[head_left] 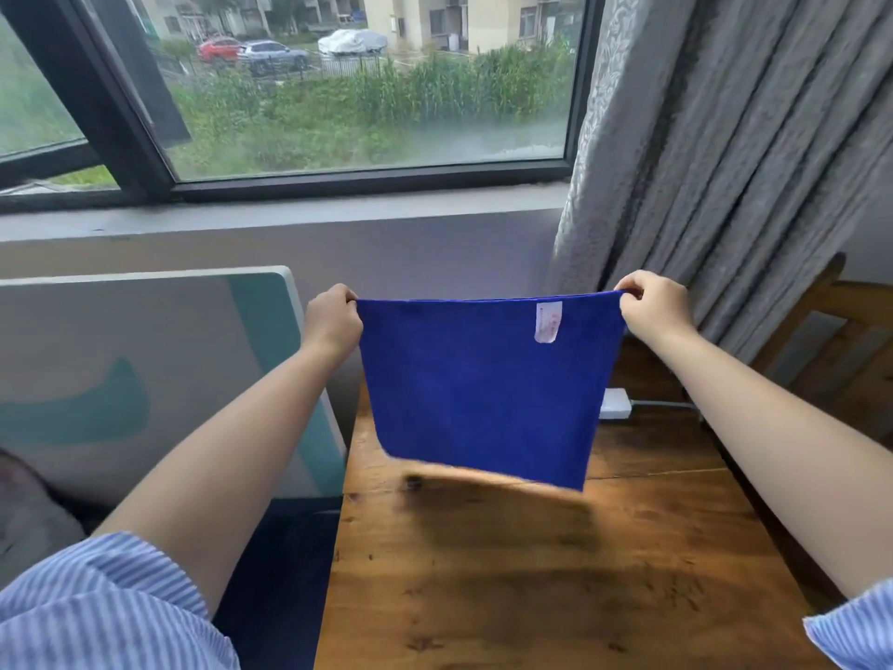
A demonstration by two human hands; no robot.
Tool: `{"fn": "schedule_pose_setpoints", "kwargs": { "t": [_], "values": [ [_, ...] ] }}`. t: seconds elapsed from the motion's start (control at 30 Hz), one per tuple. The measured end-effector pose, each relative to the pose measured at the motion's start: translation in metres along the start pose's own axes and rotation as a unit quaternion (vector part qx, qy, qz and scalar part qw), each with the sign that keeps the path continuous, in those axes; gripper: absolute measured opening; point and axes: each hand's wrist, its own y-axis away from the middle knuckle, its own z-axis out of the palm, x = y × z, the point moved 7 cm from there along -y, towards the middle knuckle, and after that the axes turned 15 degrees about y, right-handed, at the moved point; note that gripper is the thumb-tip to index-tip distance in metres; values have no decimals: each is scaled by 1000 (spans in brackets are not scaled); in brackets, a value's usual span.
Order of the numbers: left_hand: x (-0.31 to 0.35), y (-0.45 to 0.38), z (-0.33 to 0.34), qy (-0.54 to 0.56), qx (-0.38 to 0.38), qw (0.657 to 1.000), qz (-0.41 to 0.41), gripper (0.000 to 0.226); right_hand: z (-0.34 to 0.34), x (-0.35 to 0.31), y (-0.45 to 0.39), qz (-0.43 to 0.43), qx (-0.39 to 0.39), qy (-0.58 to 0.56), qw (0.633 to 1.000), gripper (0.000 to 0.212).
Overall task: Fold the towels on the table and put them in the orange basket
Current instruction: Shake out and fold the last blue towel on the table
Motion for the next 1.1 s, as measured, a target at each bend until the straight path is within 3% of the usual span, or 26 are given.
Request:
{"fn": "schedule_pose_setpoints", "kwargs": {
  "t": [0.17, 0.33, 0.43, 0.5, 0.63, 0.73, 0.8, 0.93, 1.1],
  "values": [
    [-40, 23, -10, -21, -30, 999, 12, 23, 26, -4, 32, -67, -93, -43, 993, 17],
    [-113, 85, 16, -129, -235, 963, 18, 21, 83, 20, 99, -142, -266, 41, 953, 15],
    [-153, 138, 44, -215, -358, 908, 28, 25, 125, 43, 154, -188, -367, 136, 901, 18],
    [-183, 175, 66, -284, -444, 849, 27, 27, 159, 62, 197, -220, -430, 209, 850, 20],
    [-218, 232, 93, -390, -547, 740, 29, 21, 192, 88, 259, -266, -468, 306, 785, 35],
    [-237, 266, 106, -427, -588, 684, 54, 24, 208, 100, 299, -295, -486, 362, 738, 25],
    [-244, 279, 110, -429, -593, 677, 72, 27, 213, 103, 317, -320, -478, 397, 716, 14],
    [-258, 300, 116, -422, -608, 668, 84, 29, 221, 110, 347, -344, -475, 446, 677, 25],
    [-275, 317, 118, -410, -612, 670, 96, 28, 226, 115, 368, -335, -480, 460, 667, 27]
  ]
}}
